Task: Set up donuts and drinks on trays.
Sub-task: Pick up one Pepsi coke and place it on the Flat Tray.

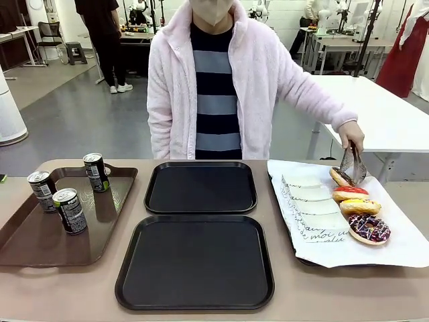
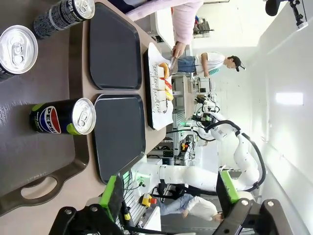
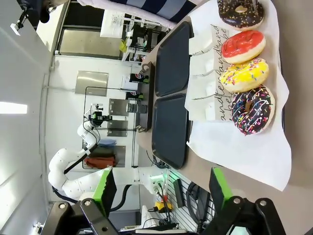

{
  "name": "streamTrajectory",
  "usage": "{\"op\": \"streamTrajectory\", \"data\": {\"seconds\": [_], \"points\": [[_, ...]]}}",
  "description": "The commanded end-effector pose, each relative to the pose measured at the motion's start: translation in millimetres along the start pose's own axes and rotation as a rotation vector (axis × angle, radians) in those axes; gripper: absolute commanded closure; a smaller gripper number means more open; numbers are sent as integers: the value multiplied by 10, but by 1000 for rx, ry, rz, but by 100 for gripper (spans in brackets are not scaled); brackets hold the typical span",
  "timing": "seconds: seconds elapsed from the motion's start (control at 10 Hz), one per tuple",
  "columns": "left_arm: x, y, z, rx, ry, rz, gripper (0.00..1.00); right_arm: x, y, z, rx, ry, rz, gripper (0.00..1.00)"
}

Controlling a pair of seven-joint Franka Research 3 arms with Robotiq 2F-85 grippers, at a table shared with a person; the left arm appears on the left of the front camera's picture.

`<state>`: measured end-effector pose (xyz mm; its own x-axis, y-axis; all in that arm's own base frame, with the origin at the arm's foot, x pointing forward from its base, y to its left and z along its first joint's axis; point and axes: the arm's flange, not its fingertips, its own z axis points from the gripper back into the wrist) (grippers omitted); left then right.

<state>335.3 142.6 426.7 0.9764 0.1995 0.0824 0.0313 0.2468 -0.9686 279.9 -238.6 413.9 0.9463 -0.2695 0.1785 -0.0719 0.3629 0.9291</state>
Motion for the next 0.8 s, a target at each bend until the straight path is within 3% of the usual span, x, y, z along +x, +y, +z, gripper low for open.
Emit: {"op": "streamTrajectory", "data": {"seconds": [0.0, 0.7], "points": [[-1, 2, -9, -11, -19, 2, 0, -5, -2, 5, 9, -4, -5, 0], [-1, 2, -9, -11, -19, 2, 0, -5, -2, 5, 9, -4, -5, 0]]}}
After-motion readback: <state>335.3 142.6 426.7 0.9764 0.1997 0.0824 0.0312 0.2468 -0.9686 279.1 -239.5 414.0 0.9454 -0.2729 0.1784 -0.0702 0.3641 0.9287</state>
